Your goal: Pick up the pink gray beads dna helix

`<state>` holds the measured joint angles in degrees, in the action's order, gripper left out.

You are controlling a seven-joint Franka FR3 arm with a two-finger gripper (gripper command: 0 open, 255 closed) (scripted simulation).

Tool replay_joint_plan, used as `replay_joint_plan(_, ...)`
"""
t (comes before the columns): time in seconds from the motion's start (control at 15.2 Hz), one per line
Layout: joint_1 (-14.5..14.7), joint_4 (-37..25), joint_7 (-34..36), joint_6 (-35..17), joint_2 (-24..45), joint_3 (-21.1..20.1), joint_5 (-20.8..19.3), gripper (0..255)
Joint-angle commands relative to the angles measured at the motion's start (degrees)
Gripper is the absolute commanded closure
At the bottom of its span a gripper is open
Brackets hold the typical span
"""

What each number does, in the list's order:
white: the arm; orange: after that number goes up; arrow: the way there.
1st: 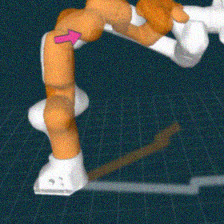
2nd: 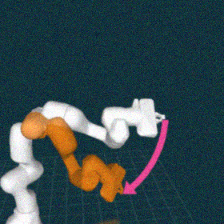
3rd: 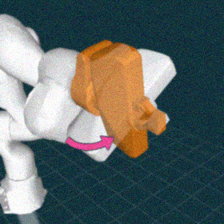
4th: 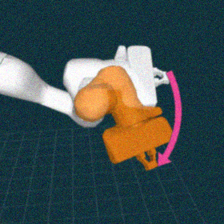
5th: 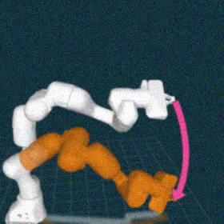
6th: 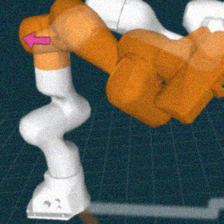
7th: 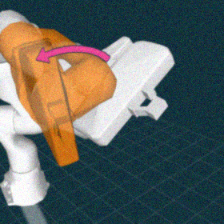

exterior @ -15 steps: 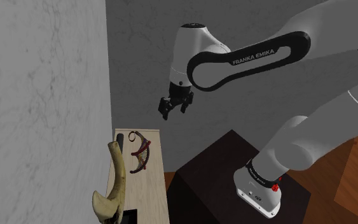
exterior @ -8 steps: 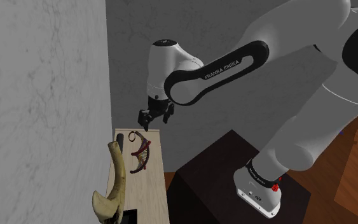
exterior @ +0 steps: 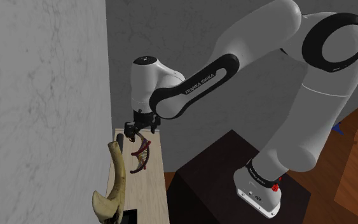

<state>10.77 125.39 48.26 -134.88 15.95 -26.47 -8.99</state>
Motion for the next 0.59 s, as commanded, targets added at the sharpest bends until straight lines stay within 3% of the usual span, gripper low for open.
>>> replay_joint_plan(0.0, 0.3, 0.1, 0.7, -1.3, 1.3, 0.4, -0.9, 0)
replay_joint_plan(0.33, 0.9, 0.3, 1.7, -3.5, 3.6, 1.2, -2.5, 0)
replay_joint_plan(0.4, 1.0, 0.3, 1.7, -3.5, 3.6, 1.2, -2.5, 255)
replay_joint_plan(0.53, 1.0, 0.2, 1.7, -3.5, 3.6, 1.2, -2.5, 255)
